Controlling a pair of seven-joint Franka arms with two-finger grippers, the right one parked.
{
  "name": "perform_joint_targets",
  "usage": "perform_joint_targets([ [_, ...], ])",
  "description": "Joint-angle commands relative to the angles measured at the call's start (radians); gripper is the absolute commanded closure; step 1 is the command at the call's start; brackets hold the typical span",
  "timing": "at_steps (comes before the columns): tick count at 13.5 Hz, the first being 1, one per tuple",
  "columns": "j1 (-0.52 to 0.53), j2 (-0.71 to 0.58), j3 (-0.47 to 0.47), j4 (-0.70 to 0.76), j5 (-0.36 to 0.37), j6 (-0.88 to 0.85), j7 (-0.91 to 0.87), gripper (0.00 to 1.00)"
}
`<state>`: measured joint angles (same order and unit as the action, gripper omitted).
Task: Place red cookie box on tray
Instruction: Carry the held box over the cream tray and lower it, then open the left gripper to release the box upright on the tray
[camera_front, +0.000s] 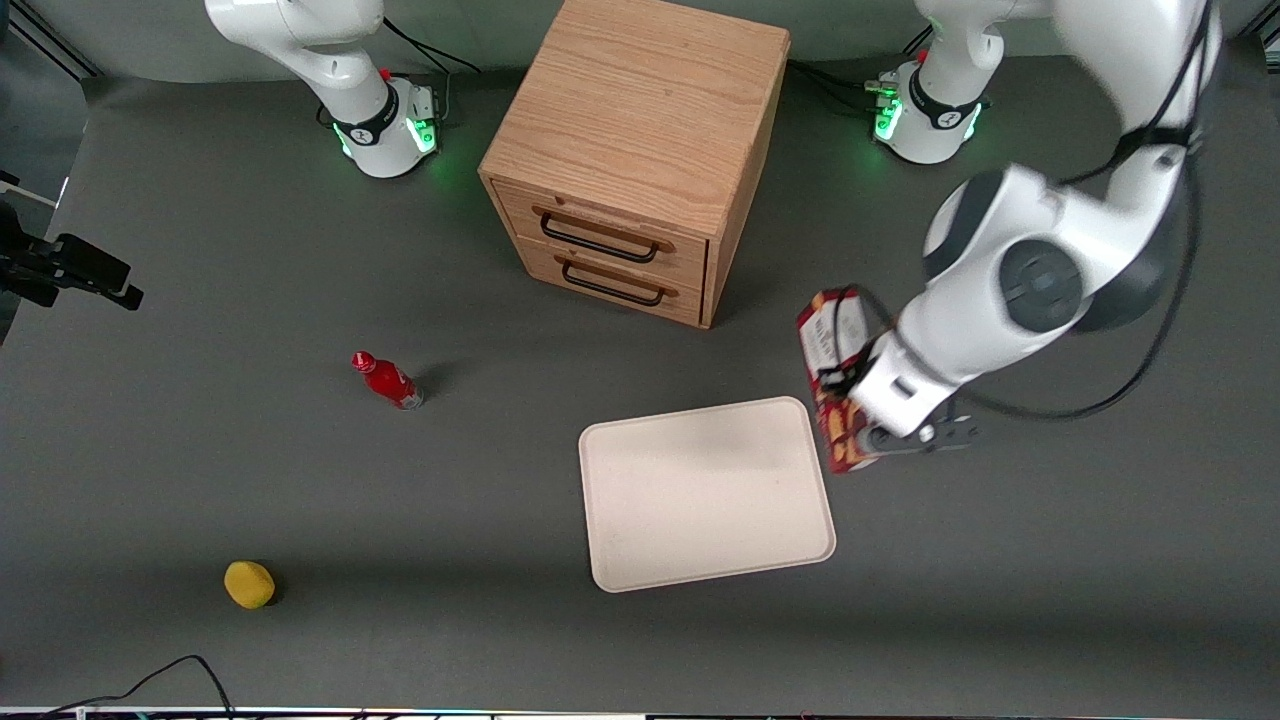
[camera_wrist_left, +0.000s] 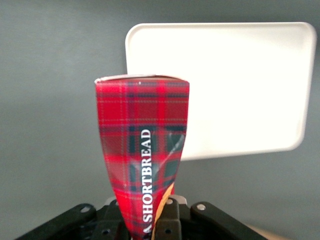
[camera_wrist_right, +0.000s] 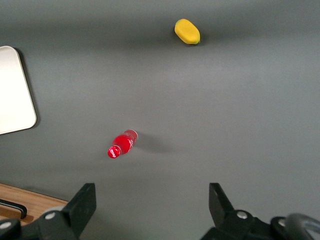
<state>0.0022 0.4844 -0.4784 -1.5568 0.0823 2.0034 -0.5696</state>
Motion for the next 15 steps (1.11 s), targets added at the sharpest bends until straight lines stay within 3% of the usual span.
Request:
perform_joint_targets([
  [1,-0.005,0.163,-0.012,0.049,0.124,0.119,-0.058,1.0],
  [4,-0.01,0.241,-0.011,-0.014,0.274,0.294,-0.159,1.0],
  [6,-0.008,0.249,-0.008,-0.042,0.301,0.334,-0.168,0.01],
  [9,0.005,0.192,-0.006,-0.037,0.29,0.251,-0.161,0.0],
  [11,0.024,0.078,-0.008,-0.029,0.255,0.042,-0.11,0.0],
  [14,0.035,-0.14,0.113,0.012,0.024,-0.251,0.193,0.0],
  [15,0.035,-0.203,0.163,0.018,-0.016,-0.34,0.286,0.0],
])
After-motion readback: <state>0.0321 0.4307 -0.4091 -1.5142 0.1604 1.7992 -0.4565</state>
